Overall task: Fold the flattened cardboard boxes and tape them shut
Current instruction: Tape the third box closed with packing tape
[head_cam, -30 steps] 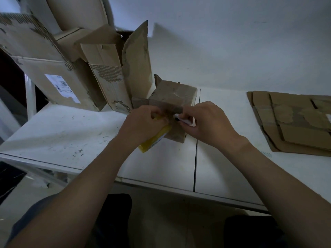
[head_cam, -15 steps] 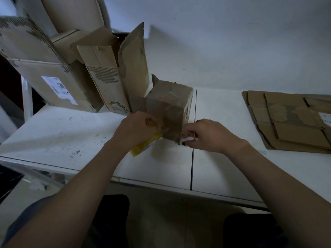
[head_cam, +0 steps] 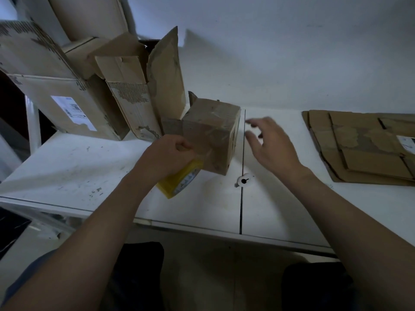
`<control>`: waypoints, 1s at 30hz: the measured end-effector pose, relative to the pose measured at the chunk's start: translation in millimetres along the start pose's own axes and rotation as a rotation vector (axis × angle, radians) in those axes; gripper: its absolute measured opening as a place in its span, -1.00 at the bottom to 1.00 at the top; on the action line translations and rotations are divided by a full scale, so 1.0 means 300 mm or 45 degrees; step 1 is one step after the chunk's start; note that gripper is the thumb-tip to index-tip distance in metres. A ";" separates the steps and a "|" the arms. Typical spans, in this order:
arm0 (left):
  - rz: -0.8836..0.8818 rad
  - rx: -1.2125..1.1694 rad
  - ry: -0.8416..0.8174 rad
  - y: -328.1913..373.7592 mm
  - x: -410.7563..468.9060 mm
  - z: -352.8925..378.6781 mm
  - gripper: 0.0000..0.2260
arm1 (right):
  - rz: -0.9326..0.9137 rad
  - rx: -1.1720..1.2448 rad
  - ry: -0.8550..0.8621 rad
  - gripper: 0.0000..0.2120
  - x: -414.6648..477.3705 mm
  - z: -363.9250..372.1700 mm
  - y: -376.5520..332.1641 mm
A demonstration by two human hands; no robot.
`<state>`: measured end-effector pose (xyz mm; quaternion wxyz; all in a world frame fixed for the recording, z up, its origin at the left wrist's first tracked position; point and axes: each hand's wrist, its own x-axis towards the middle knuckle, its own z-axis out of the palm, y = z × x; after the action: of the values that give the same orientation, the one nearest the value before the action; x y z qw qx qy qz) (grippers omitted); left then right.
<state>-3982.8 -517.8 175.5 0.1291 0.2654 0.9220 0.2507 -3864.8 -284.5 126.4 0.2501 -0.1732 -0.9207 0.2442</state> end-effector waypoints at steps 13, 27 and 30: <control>-0.270 -0.557 -0.038 -0.052 -0.025 -0.016 -0.78 | -0.201 0.161 -0.032 -0.14 0.088 0.160 -0.135; -0.302 -1.032 0.199 -0.048 -0.040 0.002 -0.64 | 0.213 0.736 -0.118 0.22 0.088 0.118 -0.170; -0.152 -0.963 0.234 -0.022 -0.052 0.013 -0.63 | 0.228 0.690 -0.103 -0.09 0.090 0.059 -0.224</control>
<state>-3971.2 -529.9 170.2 0.1490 0.1214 0.7861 0.5875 -3909.6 -334.2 159.3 0.2279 -0.1709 -0.8122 0.5091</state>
